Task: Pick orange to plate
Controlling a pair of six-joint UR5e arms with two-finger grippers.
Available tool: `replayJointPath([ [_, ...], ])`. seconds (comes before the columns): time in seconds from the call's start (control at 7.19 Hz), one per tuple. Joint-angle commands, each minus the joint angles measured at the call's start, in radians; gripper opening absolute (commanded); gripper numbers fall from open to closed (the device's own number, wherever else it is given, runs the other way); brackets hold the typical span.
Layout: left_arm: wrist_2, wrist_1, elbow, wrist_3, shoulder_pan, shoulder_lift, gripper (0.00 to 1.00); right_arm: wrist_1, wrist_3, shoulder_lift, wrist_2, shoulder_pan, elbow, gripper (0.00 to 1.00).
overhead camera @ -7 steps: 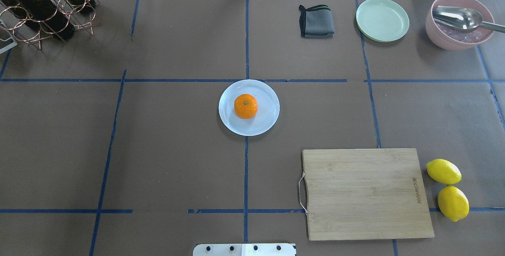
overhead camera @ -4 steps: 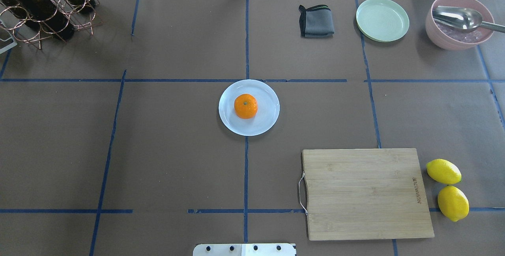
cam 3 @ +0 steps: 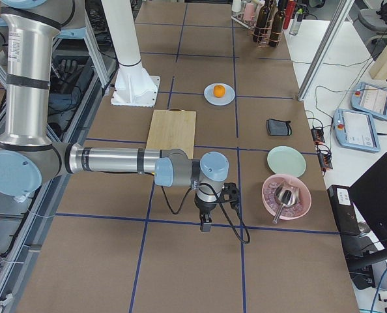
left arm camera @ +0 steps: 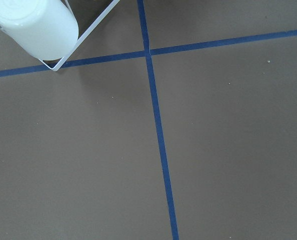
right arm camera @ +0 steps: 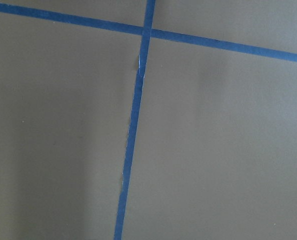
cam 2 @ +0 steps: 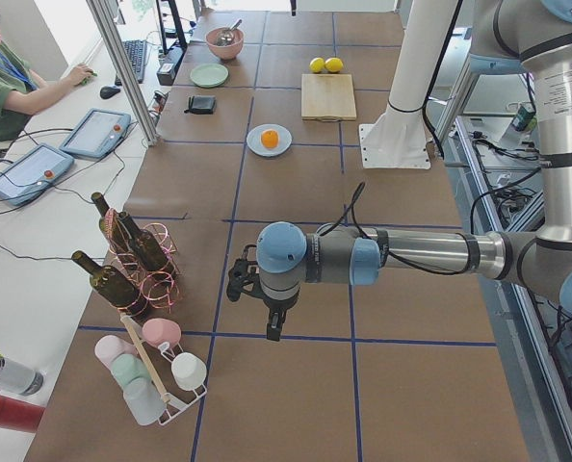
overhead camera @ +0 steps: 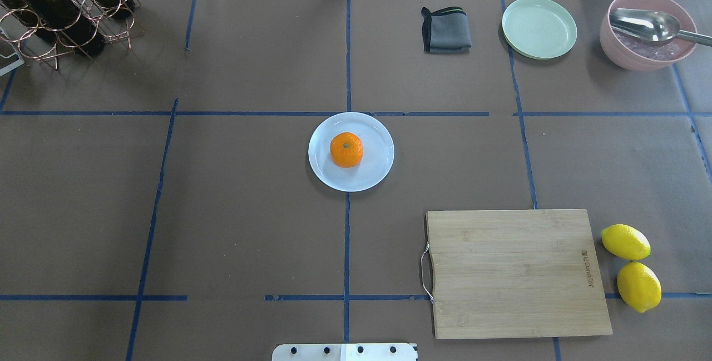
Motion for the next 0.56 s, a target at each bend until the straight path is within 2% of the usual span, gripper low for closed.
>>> replayJointPath([
  [0.0,0.000,0.002,0.000,0.000,0.000,0.000,1.00,0.000,0.002,0.000,0.000,0.000,-0.001,1.00],
  [0.42,0.000,0.002,0.002,0.000,0.001,0.000,1.00,0.000,0.002,0.000,0.000,-0.002,-0.006,1.00],
])
